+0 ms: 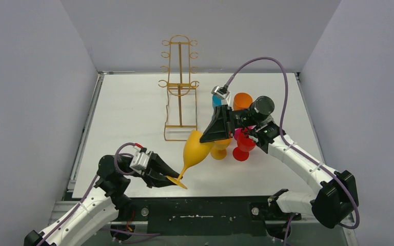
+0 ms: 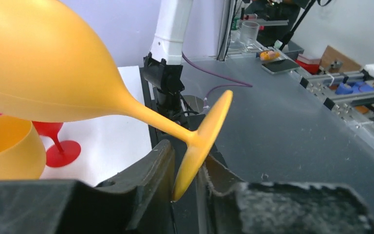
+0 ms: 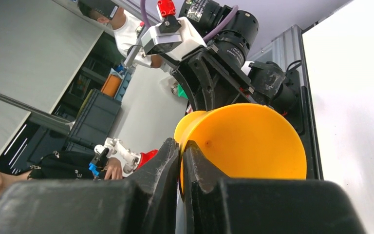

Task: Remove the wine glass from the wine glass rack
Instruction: Place the wine glass at the center of the board.

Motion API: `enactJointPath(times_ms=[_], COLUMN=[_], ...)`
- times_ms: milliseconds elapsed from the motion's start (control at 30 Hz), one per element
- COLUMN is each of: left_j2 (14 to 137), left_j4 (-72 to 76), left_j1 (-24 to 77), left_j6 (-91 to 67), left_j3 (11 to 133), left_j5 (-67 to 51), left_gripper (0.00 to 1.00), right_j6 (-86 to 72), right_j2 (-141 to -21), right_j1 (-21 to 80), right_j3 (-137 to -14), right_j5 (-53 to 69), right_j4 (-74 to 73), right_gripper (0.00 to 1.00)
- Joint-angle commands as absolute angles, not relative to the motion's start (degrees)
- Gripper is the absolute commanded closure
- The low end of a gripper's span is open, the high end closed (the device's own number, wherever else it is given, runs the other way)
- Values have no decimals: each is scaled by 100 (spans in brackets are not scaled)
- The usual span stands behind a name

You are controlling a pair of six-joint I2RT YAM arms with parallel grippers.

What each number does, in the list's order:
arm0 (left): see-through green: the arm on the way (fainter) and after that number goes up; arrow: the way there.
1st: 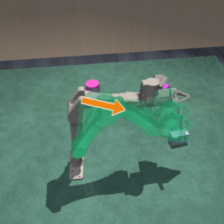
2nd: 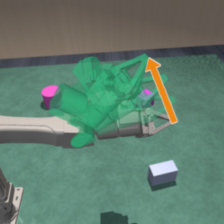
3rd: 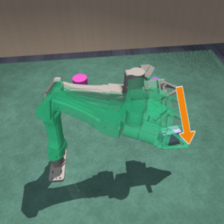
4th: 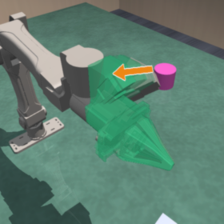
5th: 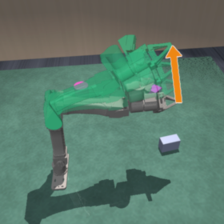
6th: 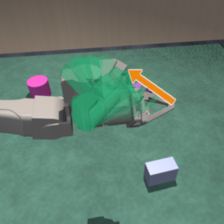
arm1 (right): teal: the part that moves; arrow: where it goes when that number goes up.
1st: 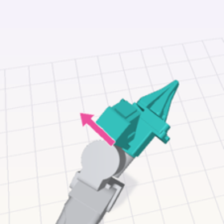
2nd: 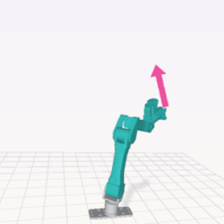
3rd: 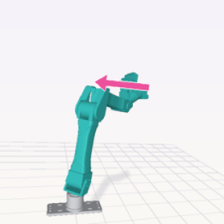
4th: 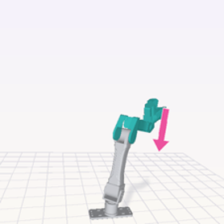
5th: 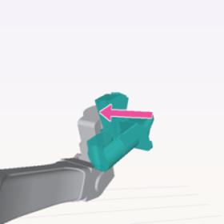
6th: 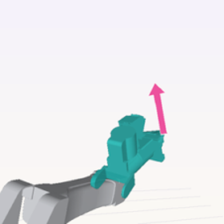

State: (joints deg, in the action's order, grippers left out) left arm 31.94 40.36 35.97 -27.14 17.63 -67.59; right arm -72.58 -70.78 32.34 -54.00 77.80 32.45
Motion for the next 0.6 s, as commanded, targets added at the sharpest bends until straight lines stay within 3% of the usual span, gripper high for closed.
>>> enactJointPath(times_ms=[0, 167, 567], left_j2=[3061, 2754, 2615], left_j4=[3749, 2918, 2681], left_j1=[3571, 3570, 3571], left_j6=[-2816, -2448, -2405], left_j3=[1960, 2018, 2038], left_j5=[-5912, -5670, -5267], left_gripper=[75, 51, 24], right_j6=[-6493, -5648, -4694], right_j2=[-6987, -6783, -6706], right_j1=[3304, 3271, 3261], right_j3=[-5448, -5536, -5741], right_j5=[7467, 7076, 6582], right_j4=[2675, 1755, 536], right_gripper=[100, 100, 100])
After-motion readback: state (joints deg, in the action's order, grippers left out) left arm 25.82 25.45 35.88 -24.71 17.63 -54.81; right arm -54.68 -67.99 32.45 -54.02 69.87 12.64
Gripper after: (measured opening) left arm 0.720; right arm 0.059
